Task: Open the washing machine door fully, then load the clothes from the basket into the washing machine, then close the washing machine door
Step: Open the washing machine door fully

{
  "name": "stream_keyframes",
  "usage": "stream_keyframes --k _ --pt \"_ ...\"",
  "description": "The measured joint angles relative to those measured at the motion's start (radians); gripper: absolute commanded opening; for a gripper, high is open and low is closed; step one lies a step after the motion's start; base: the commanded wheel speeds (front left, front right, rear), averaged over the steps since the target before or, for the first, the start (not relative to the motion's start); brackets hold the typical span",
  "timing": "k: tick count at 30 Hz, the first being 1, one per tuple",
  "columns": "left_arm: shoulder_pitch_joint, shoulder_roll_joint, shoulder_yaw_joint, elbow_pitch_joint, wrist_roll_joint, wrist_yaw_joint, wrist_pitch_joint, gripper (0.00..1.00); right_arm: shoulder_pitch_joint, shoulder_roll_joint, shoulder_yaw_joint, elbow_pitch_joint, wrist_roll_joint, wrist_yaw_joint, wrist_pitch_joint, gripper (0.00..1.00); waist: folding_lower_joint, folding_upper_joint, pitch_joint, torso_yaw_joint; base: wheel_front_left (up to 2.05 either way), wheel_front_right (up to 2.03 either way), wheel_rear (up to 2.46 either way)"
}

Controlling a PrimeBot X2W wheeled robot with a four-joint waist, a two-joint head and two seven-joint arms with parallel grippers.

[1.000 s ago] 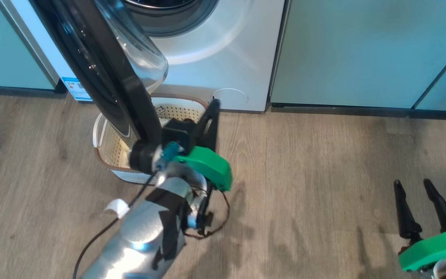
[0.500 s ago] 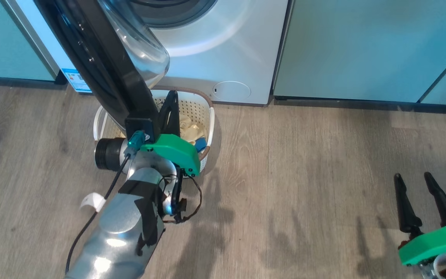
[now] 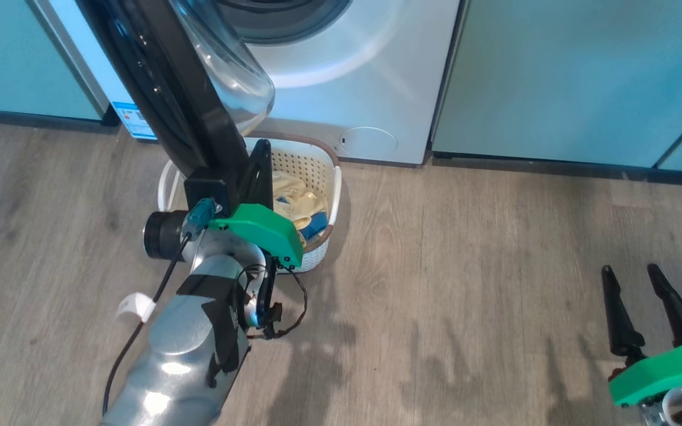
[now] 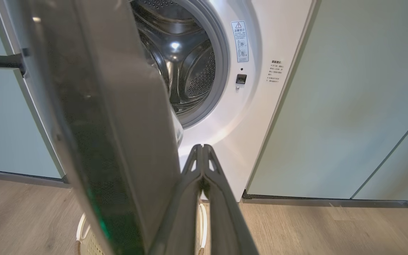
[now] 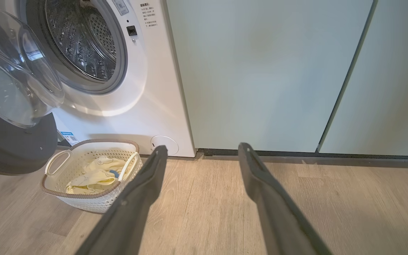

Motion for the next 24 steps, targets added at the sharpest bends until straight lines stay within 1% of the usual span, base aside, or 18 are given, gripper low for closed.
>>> stream_keyframes --k 11,21,24 --pt "0.037 -0.005 0.027 0.000 0.009 -0.018 0.000 0.00 0.009 0.000 -0.003 0.001 0.000 0.000 0.000 1.00 0.0000 0.0000 -0.025 0.053 0.00 0.00 0.00" --pt "0.067 -0.004 0.053 0.009 0.027 -0.018 0.000 0.00 0.011 0.000 -0.007 0.001 0.002 0.000 0.000 1.00 0.0000 0.0000 -0.034 0.125 0.00 0.00 0.00" --pt "0.079 -0.005 0.075 0.009 0.035 -0.018 0.000 0.00 0.011 0.000 -0.009 0.000 0.003 0.000 0.000 1.00 -0.0001 0.0000 -0.036 0.148 0.00 0.00 0.00"
